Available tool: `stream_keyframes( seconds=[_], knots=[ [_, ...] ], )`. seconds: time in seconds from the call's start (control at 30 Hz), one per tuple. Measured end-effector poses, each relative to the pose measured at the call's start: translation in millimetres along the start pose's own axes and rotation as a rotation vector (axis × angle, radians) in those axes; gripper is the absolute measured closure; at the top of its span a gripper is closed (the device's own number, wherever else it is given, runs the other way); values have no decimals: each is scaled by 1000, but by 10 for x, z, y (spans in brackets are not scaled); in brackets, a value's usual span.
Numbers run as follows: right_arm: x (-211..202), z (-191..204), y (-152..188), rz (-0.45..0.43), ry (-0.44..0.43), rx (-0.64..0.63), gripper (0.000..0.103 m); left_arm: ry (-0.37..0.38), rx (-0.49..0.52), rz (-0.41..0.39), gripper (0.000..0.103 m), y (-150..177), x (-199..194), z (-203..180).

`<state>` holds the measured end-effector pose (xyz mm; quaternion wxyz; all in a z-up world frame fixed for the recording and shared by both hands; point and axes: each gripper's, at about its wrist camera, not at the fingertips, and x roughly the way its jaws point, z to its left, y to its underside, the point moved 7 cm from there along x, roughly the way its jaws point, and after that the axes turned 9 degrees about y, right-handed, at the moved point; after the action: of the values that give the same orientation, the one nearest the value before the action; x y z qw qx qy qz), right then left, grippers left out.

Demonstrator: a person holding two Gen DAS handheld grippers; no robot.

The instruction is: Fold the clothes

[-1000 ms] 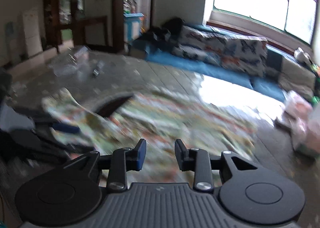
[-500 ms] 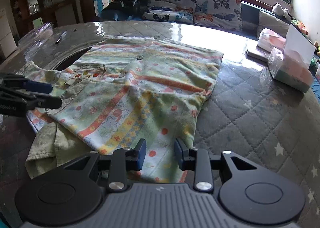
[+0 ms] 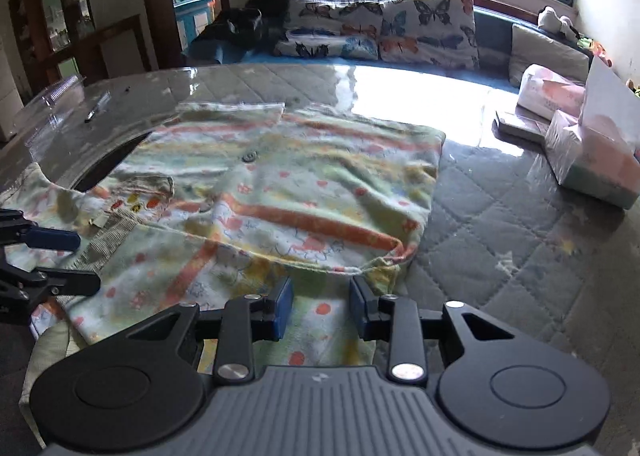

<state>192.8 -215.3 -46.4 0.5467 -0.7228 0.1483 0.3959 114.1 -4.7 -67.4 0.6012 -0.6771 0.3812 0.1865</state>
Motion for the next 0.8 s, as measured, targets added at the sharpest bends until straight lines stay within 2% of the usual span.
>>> stream_keyframes(
  seconds=[0.17,0.43,0.63,0.8],
  knots=[
    [4,41,6,2,-4,-19,71,-26,35,-2,39,23,17,-5],
    [-319,519,139,-15,-100,-130,65,-44,30,-24,38,55,-147,48],
    [-367,856,240,-20,-120,-218,65,-85,-26,-70,37,74,-405,254],
    [-361,1021,205,-35,-134,-238,64,-165,-115,-106,37,145,-656,639]
  ],
)
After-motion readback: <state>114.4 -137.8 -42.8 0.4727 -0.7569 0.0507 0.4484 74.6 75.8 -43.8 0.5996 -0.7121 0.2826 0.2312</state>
